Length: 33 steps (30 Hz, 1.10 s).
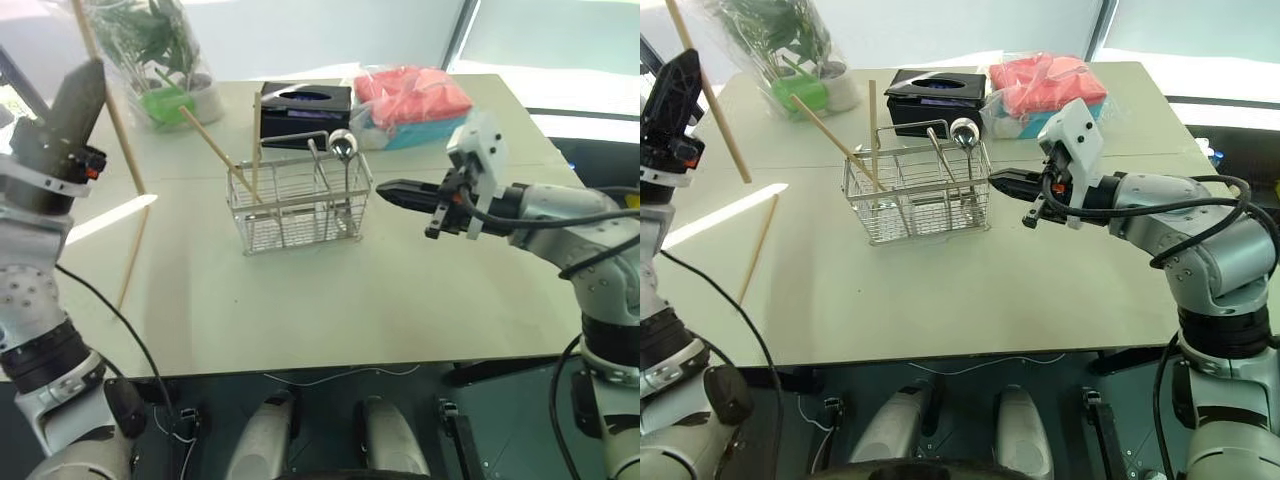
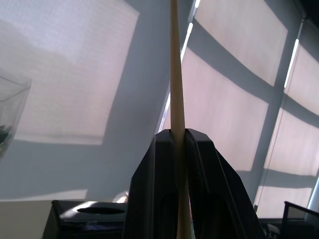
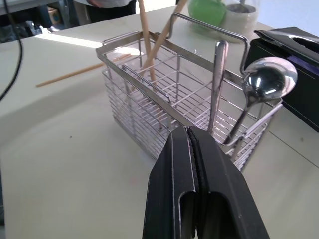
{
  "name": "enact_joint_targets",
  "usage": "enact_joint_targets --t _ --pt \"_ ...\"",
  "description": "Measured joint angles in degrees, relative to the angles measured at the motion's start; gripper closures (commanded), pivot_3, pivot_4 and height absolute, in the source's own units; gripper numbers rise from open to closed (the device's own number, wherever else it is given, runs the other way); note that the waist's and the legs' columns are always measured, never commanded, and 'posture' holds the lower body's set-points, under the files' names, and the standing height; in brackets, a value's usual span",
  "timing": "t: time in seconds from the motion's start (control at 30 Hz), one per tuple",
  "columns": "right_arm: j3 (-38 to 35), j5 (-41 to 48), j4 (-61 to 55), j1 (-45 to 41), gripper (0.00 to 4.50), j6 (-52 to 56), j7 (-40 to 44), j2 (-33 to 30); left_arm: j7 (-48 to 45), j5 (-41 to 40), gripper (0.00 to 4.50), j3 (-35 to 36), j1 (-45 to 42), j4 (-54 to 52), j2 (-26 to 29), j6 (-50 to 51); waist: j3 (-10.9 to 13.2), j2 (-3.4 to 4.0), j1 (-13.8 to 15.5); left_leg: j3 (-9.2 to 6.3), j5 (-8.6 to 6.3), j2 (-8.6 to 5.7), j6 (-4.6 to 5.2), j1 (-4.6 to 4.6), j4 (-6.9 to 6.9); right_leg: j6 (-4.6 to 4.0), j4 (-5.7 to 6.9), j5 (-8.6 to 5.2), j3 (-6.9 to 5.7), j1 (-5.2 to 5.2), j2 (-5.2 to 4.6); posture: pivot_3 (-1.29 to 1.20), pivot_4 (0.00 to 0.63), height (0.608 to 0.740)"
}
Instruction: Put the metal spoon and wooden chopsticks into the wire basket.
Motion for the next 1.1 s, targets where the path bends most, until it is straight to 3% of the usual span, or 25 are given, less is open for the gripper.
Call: enact_joint_targets --t 0.4,0.8,0.93,1.1 --pt "-0.7 1.6 -2.7 -0.5 4.5 1.2 -2.8 0.1 -3.9 10.7 4.46 -13.0 -4.7 12.4 -11.9 -14.8 0.0 -0.01 -0.1 0.02 0.01 0.01 0.02 0.0 0.01 0.15 0.0 0.08 0.0 0.0 0.01 0.0 0.15 0.74" --pt "-1.0 2.9 -3.8 -0.3 4.5 1.2 -5.7 0.5 -6.8 20.6 4.46 -19.1 -5.1 18.8 -16.5 -26.5 0.0 -0.02 -0.1 0.02 0.01 -0.01 0.03 -0.01 0.01 0.18 -0.01 0.1 -0.01 0.0 0.01 0.0 0.15 0.74" --pt "-1.3 2.9 -3.8 -0.1 4.5 1.2 -6.2 0.5 -6.7 21.1 2.86 -19.6 -4.0 18.5 -17.0 -26.6 0.0 -0.02 -0.1 0.01 0.01 0.0 0.04 0.0 0.01 0.19 0.0 0.1 -0.02 0.0 0.03 0.0 0.15 0.74" --pt "-1.3 2.9 -3.8 -0.1 4.5 1.1 -6.3 0.5 -6.5 21.3 0.19 -20.0 -3.6 18.2 -17.0 -26.7 0.0 -0.02 0.0 0.0 0.01 0.0 0.04 -0.01 0.03 0.19 0.0 0.1 -0.02 0.01 0.03 0.0 0.15 0.74"
